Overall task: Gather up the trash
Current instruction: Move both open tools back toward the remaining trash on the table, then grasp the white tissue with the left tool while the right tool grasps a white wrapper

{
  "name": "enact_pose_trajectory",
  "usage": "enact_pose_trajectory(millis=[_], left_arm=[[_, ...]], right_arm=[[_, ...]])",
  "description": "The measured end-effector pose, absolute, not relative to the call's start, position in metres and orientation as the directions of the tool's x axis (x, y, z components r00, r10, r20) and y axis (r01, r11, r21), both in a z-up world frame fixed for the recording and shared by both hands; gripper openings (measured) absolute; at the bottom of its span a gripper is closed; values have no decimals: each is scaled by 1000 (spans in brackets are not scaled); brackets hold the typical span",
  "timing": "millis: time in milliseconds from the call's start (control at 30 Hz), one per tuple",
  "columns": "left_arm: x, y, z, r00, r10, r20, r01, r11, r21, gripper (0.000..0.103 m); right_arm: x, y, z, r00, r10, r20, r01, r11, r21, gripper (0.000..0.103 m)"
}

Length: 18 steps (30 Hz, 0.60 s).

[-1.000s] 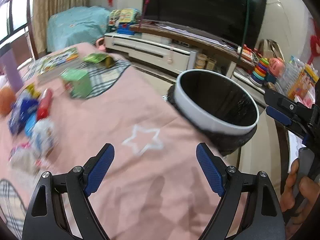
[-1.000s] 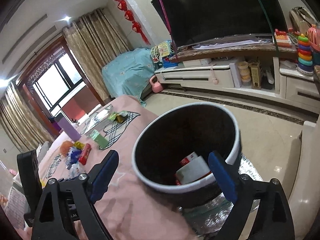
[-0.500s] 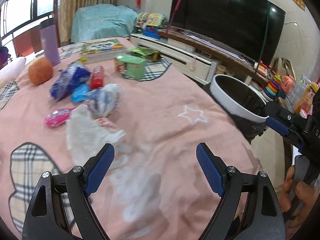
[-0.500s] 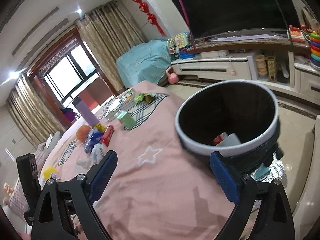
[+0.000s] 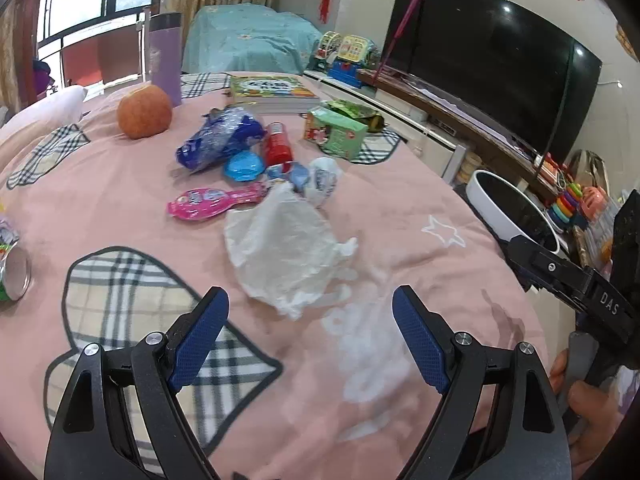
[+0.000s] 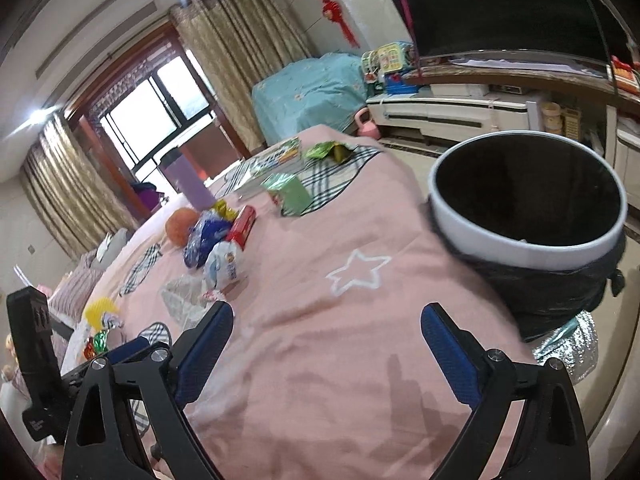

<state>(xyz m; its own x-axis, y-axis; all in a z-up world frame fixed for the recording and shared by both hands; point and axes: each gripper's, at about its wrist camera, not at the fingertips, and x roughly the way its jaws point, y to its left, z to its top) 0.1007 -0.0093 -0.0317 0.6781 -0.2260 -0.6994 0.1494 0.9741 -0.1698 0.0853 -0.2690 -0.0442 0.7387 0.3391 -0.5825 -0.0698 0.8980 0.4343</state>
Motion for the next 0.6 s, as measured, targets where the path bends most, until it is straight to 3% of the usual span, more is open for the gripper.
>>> enact_pose_trajectory(millis=[600], left_arm=[[134, 4, -57, 627, -239, -742, 172, 971, -167, 86]], right_arm=[[116, -235, -51, 693, 418, -588, -134, 875, 464, 96]])
